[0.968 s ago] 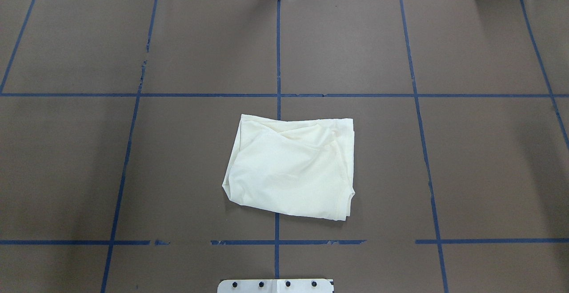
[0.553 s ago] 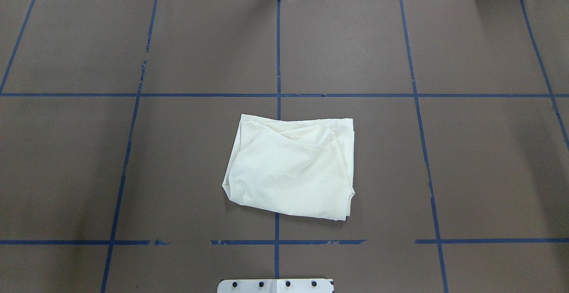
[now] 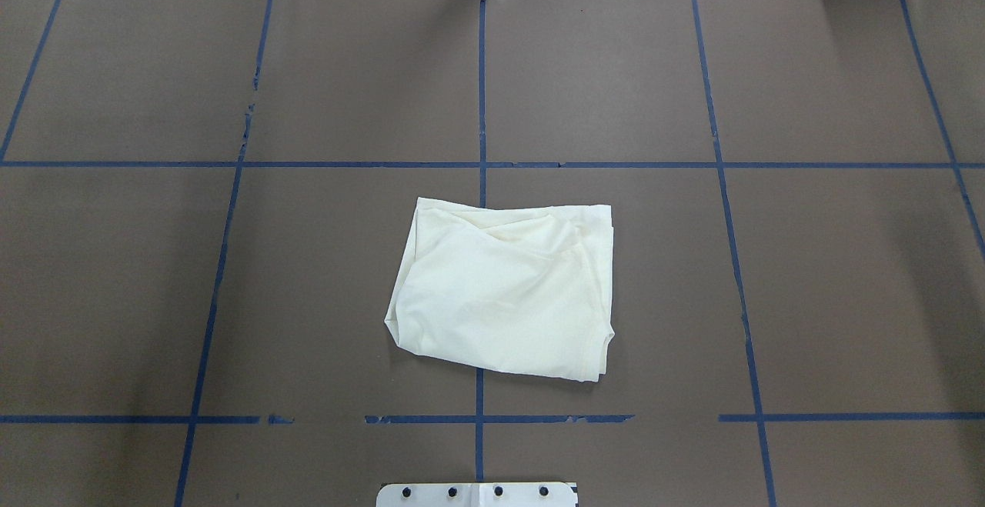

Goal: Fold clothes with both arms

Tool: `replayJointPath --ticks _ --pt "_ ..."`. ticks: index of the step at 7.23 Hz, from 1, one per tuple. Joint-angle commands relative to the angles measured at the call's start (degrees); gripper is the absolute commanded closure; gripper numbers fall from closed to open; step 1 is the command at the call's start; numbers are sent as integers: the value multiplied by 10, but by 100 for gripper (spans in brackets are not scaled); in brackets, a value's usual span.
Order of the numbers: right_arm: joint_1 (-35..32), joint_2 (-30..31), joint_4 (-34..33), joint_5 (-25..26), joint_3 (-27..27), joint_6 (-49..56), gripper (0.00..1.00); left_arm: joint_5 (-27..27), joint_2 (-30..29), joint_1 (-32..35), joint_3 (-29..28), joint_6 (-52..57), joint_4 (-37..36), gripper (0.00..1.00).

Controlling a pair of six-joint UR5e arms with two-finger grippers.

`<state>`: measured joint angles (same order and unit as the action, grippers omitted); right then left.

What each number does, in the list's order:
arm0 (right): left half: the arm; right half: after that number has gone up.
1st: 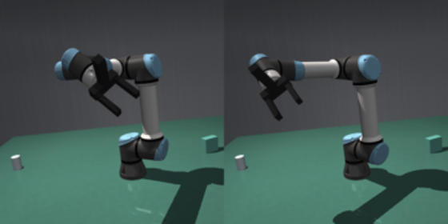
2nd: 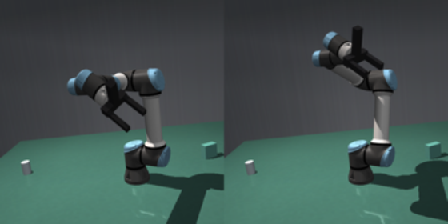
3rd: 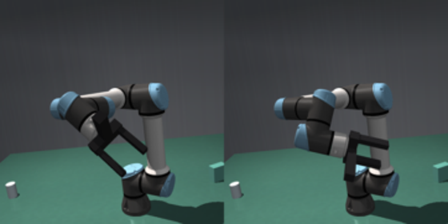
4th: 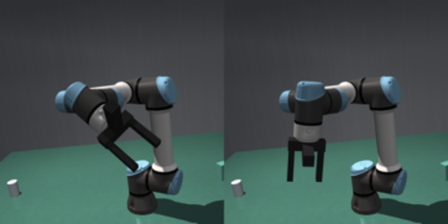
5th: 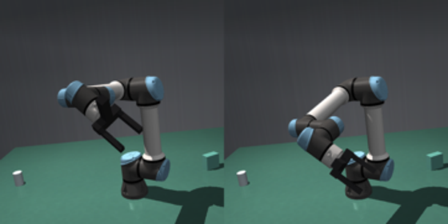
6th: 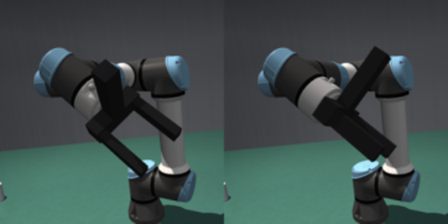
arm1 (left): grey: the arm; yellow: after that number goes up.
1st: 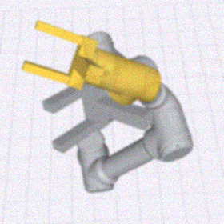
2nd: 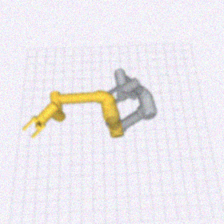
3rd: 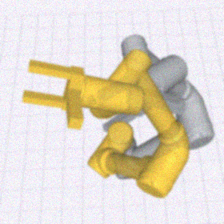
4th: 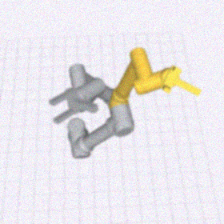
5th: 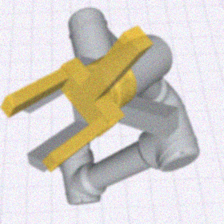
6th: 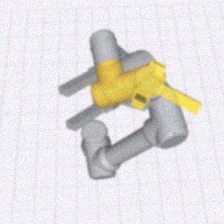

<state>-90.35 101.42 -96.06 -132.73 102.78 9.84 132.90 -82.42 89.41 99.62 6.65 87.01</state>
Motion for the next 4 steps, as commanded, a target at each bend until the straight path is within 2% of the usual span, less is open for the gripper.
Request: replayJointPath --ticks 1,4 --pt "0 0 0 0 3 -1 0 0 4 10 0 0 0 0" --pt "0 3 -1 3 24 -5 0 0 9 13 0 0 0 0"
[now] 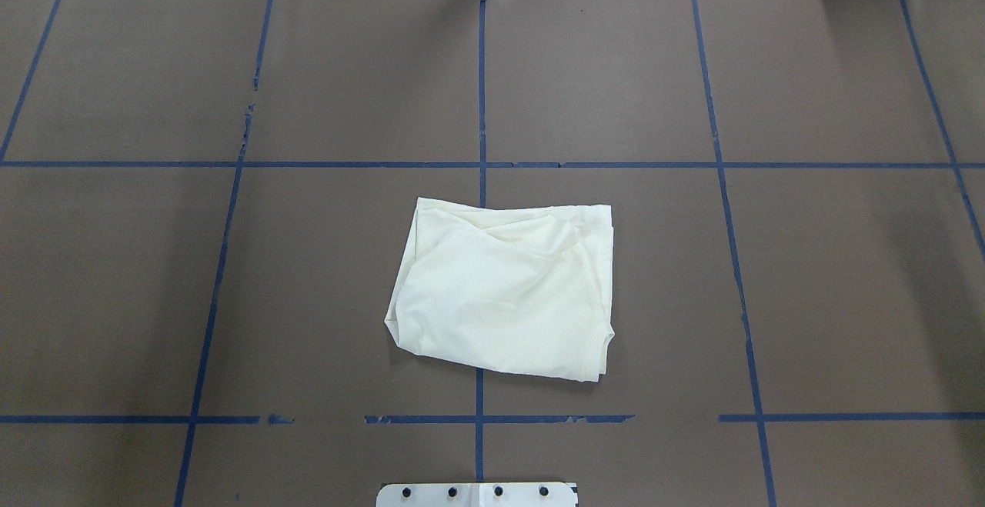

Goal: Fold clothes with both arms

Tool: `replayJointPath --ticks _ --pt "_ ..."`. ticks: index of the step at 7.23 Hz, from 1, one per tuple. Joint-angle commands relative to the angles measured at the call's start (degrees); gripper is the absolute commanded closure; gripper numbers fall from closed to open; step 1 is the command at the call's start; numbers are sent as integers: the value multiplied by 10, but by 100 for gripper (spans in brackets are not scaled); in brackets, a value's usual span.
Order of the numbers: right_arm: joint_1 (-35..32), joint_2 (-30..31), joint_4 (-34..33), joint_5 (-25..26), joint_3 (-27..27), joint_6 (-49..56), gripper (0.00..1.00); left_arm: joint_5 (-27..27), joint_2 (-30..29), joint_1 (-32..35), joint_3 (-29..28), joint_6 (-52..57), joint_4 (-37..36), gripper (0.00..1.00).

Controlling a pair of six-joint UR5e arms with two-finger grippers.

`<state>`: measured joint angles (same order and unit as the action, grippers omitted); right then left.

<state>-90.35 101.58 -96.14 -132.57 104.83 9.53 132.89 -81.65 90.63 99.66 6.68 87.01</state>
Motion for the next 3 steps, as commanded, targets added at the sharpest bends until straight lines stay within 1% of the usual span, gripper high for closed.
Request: replayJointPath --ticks 1,3 --pt "0 5 0 2 3 -4 0 -1 1 1 0 1 0 0" --pt "0 5 -1 1 3 -4 0 -1 2 1 -3 1 0 0"
